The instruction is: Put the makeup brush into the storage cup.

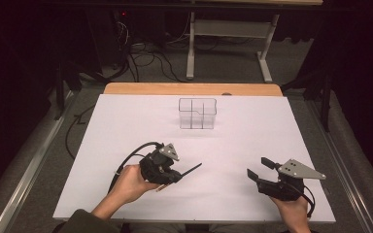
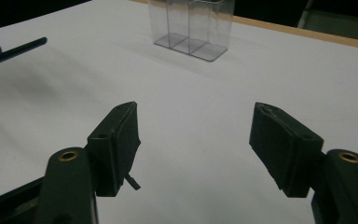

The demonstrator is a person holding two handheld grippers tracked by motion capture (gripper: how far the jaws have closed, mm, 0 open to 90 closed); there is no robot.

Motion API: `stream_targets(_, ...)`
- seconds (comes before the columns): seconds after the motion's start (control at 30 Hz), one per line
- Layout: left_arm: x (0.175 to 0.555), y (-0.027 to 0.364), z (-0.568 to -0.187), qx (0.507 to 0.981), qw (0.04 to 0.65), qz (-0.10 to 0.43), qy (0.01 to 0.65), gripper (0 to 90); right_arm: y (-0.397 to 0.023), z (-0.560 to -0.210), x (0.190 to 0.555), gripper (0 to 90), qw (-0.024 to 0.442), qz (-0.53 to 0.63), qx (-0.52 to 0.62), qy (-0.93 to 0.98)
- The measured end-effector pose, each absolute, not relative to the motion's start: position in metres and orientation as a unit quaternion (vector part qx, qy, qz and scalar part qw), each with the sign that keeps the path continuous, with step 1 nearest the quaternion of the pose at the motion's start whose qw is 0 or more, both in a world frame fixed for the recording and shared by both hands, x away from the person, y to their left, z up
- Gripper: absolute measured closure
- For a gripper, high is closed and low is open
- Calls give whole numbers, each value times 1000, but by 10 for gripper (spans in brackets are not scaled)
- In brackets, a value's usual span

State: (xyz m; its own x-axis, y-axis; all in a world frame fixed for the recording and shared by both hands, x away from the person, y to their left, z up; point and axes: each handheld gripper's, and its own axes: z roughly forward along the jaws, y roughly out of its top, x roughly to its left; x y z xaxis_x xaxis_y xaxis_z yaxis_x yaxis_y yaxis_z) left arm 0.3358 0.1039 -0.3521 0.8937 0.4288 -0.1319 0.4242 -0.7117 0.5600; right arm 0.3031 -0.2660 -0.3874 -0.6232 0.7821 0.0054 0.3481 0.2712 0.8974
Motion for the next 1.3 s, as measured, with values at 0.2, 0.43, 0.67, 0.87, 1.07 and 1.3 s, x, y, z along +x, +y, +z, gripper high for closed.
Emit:
stream_targets(0.2, 334, 100, -351, 927, 303, 1, 219, 822, -253, -379, 302, 358, 213, 483, 343, 777)
stream_targets(0.43, 334, 99, -350, 928, 304, -1, 215, 822, -237, -374, 301, 364, 190, 485, 308, 796)
stream_targets(0.67, 333, 97, -351, 929, 304, -3, 213, 822, -203, -366, 301, 376, 183, 475, 257, 822)
stream_targets(0.87, 333, 95, -351, 930, 301, -3, 210, 822, -185, -364, 303, 384, 174, 479, 238, 827)
stream_targets(1.07, 332, 92, -354, 931, 298, -3, 210, 822, -174, -361, 304, 385, 166, 491, 223, 826)
stream_targets(1.3, 333, 90, -355, 933, 293, -3, 207, 822, -162, -360, 305, 388, 161, 499, 204, 826)
